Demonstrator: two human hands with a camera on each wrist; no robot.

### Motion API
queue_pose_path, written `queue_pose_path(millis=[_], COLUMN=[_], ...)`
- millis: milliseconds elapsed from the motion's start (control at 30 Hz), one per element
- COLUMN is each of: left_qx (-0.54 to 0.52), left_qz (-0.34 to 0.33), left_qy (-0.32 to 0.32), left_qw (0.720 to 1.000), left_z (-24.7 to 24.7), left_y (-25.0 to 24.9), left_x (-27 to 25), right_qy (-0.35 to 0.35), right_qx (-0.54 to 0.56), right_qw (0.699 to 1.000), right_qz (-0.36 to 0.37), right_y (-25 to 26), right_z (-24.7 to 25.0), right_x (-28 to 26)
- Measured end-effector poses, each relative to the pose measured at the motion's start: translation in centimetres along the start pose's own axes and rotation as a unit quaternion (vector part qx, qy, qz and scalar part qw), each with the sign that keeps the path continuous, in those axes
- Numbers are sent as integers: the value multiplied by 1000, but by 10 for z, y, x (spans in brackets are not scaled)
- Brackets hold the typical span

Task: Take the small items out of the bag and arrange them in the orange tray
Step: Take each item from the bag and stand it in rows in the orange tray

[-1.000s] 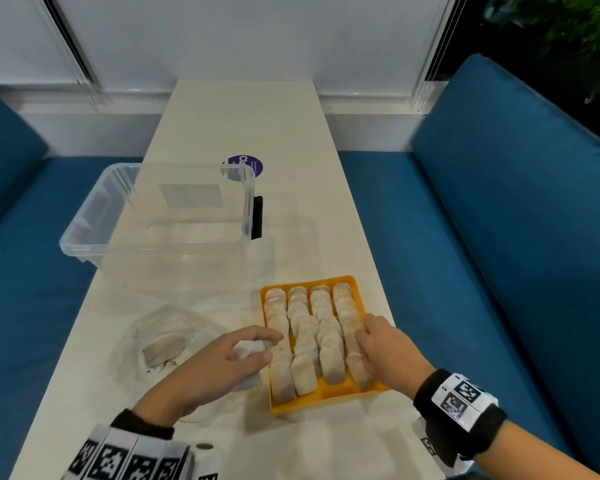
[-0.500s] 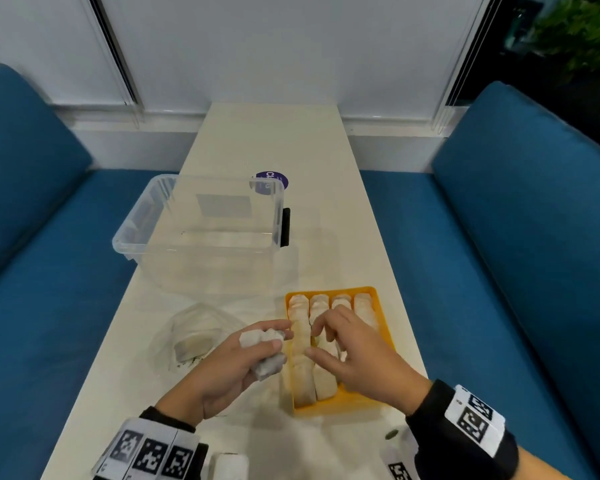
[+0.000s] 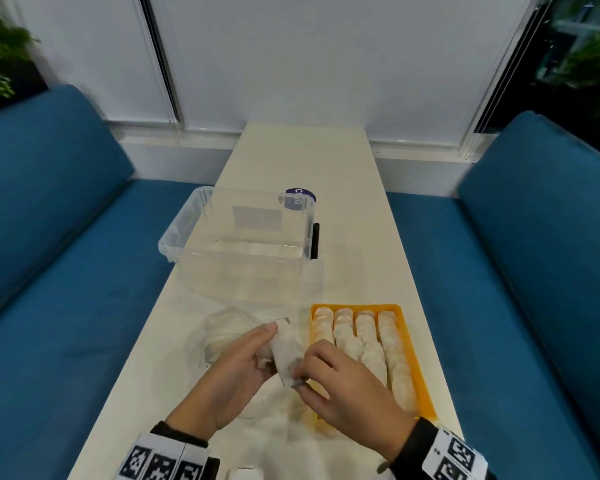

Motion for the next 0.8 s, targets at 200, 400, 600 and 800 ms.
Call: queue_pose_path(millis=[200, 400, 600, 800], left_qx=[36, 79, 128, 142], left_qz=[-40, -62, -52, -43], left_qy=[-34, -28, -12, -66], left_qw=[998, 995, 990, 987], left_z=[12, 8, 0, 21], left_y=[-6, -15, -13, -11], left_x=[-4, -5, -6, -9], right_qy=[4, -19, 87, 97], right_qx=[51, 293, 301, 195], right_qw=[999, 938, 918, 924], right_qz=[-14, -185, -243, -315], right_y=[-4, -28, -49, -103], right_z=[-5, 7, -4, -8], right_x=[-1, 5, 15, 6])
Point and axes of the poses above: each hand's wrist, its own x-axis towards the middle knuckle, its own z-axis out of the back of the hand, y = z × x, the point moved 8 cm from there along x, towards the middle knuckle, and after that the axes turned 10 degrees about -z, right-handed, at the moved point
